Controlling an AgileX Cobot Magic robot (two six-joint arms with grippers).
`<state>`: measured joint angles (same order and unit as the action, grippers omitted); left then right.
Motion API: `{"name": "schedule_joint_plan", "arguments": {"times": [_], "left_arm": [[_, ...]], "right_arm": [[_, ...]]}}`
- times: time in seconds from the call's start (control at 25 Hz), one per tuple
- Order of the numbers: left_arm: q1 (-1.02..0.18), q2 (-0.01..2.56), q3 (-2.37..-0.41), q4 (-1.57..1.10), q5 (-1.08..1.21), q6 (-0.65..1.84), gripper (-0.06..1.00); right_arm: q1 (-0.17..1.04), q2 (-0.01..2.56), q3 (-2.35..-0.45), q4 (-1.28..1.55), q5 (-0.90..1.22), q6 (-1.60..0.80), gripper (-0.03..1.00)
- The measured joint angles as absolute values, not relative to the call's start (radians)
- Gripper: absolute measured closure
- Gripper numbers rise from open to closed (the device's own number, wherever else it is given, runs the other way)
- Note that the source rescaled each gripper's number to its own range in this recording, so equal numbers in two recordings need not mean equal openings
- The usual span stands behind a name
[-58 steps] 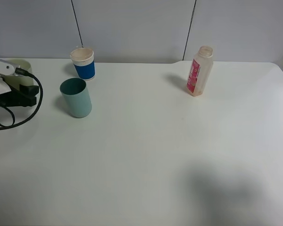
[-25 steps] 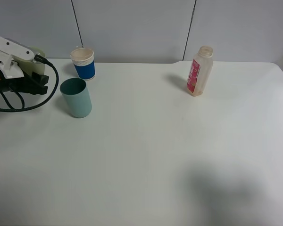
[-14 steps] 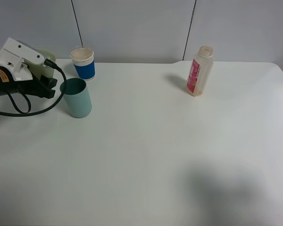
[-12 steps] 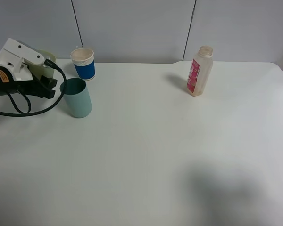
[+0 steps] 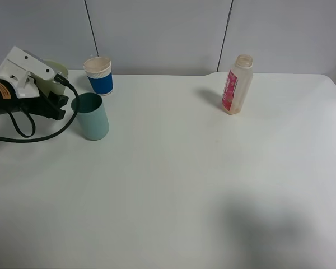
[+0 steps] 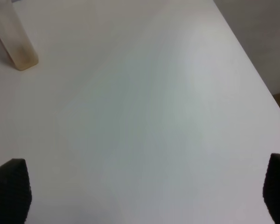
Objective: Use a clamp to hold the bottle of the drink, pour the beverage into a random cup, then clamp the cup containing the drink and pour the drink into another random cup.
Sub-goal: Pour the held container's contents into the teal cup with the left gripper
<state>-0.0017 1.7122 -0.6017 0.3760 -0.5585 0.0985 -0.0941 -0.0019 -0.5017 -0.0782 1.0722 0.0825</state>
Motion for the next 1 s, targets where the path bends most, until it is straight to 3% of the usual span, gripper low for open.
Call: {"name": "schedule_joint_plan", "arguments": {"times": [1.0], "left_arm": [[-0.002, 1.706, -0.602, 0.387, -0.56, 0.281, 0.93]], "right_arm": [[-0.094, -0.002, -0.502, -0.078, 1.072, 0.082, -0.03]]}}
